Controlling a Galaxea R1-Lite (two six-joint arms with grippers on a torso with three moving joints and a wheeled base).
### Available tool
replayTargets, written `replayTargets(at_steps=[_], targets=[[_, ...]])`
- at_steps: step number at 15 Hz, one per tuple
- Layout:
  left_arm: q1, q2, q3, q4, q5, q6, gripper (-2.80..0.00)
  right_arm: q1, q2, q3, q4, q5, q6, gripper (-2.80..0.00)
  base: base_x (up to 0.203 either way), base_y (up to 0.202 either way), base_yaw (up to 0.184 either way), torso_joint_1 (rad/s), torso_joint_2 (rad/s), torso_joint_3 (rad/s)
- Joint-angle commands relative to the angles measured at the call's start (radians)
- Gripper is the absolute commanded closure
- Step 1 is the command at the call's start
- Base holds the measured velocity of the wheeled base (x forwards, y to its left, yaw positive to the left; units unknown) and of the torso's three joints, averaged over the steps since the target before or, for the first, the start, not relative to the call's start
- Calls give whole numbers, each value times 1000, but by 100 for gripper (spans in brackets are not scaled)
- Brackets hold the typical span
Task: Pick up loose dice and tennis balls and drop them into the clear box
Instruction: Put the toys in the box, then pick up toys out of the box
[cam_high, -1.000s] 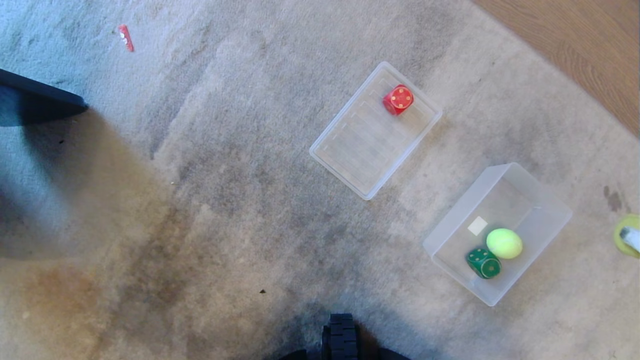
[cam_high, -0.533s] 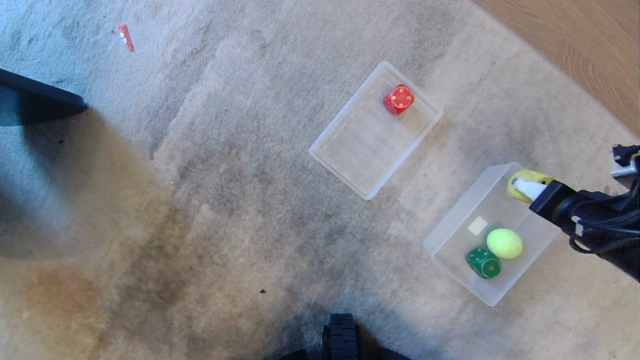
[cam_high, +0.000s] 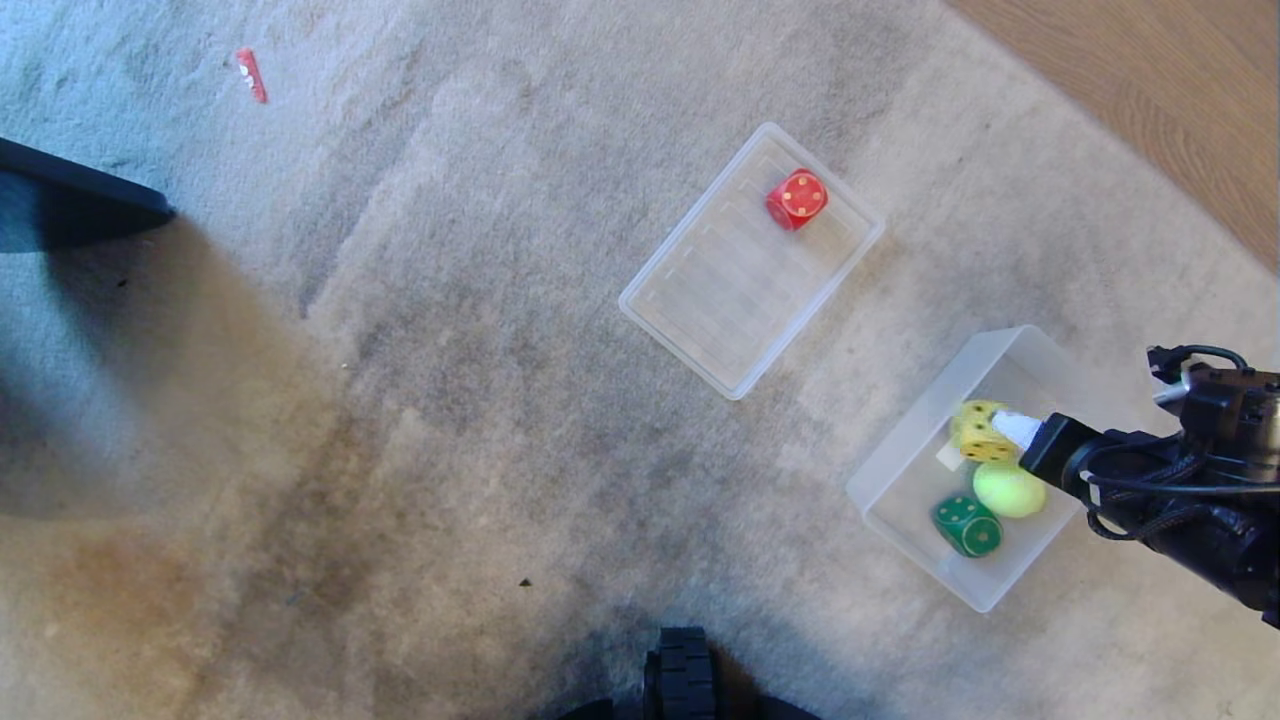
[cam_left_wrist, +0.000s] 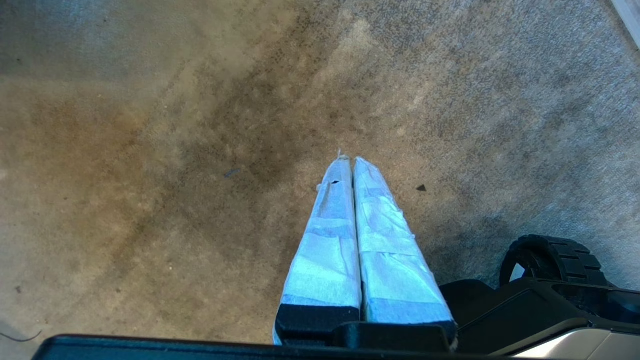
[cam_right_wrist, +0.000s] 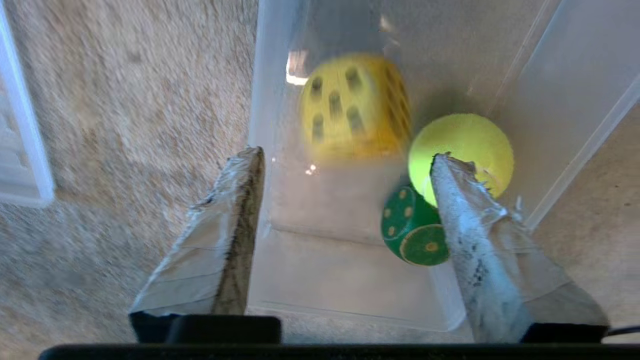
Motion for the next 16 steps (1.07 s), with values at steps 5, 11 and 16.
replayTargets(at_steps=[5, 11, 16], targets=[[0, 0, 0, 0, 1, -1, 0, -19, -229, 96, 69, 0, -83, -280, 0, 0, 0, 0, 0, 0], [0, 0, 0, 0, 1, -1, 0, -31, -825, 326, 271, -7, -219, 0, 0, 0, 0, 0, 0, 0], [0, 0, 0, 0, 1, -1, 0, -64, -1318, 399, 679, -11, -372, 0, 0, 0, 0, 0, 0, 0]])
